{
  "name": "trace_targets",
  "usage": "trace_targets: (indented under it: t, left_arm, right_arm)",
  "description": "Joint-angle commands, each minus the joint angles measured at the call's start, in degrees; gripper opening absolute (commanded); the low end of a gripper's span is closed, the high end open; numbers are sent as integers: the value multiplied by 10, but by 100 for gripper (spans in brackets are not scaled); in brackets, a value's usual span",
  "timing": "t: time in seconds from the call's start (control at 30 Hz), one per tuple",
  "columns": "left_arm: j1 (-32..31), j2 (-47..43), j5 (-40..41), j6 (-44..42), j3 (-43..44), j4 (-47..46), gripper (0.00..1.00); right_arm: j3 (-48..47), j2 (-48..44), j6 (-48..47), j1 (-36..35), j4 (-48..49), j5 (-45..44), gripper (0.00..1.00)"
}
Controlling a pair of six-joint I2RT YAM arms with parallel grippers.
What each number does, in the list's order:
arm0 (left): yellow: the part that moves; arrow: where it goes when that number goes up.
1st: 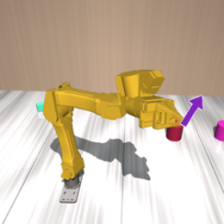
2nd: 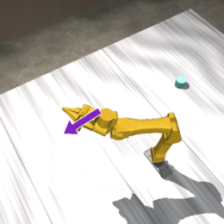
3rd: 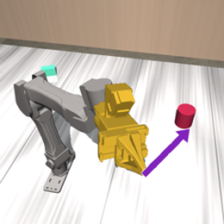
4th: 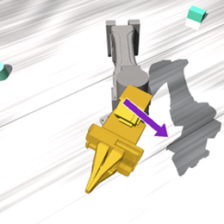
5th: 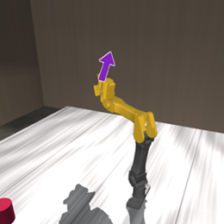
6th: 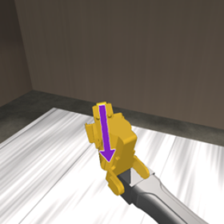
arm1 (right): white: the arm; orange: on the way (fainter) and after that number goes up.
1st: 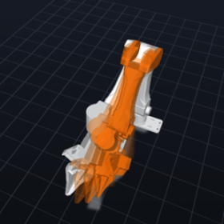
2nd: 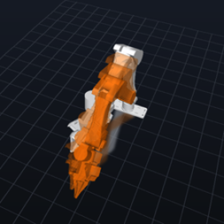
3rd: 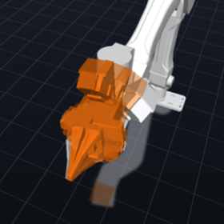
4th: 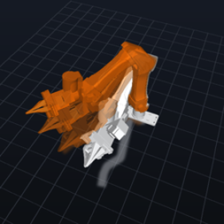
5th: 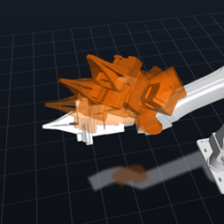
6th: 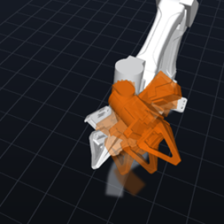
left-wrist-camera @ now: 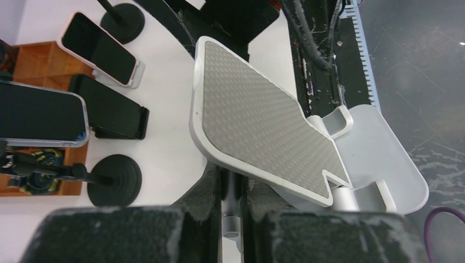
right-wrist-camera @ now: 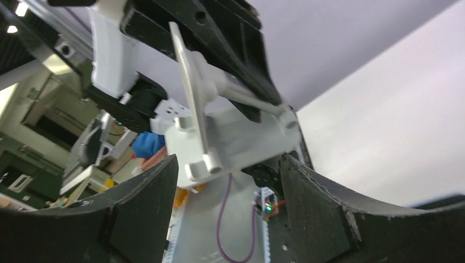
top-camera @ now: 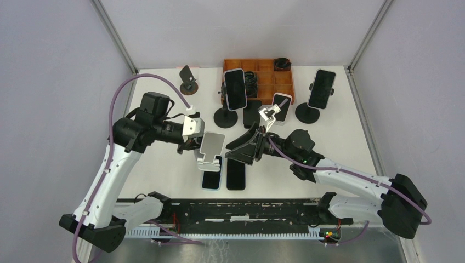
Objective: Remove the phone from the phone stand
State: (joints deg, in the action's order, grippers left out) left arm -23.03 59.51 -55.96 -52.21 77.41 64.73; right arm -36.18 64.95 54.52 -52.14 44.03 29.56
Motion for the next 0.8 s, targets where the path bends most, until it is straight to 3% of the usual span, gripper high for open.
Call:
trace_targets:
  t: [0.0, 0.17, 0.47, 0.5, 0.57, 0.63, 0.67, 0.7, 0.77]
  left_arm:
    - [-3, -13, -31, 10, 0, -48, 2]
    - [-3, -13, -38, 19, 1, -48, 2]
    - [-3, -9, -44, 38, 7, -48, 4]
    - [-3, -9, -40, 39, 9, -48, 11]
    - [-3, -9, -28, 36, 17, -41, 35]
    - [-3, -4, -15, 8, 30, -5, 57]
    - [-3, 0, -9, -8, 36, 19, 76]
    - [-3, 7, -2, -33, 43, 53, 88]
    - [-3, 22, 10, -89, 53, 136, 99]
  right_arm:
    - [-47, 21, 38, -23, 107, 9, 71]
    - [-80, 47, 38, -36, 115, 5, 63]
    - [-100, 63, 41, -49, 127, -6, 18]
    - [-97, 61, 39, -49, 123, -6, 12]
    - [-94, 49, 18, -49, 94, -8, 2]
    - [-94, 30, -26, -48, 35, -14, 0]
    - [-96, 18, -62, -49, -12, -18, 0]
    - [-100, 8, -102, -48, -50, -23, 0]
    - [-110, -12, -179, -48, -144, -40, 0]
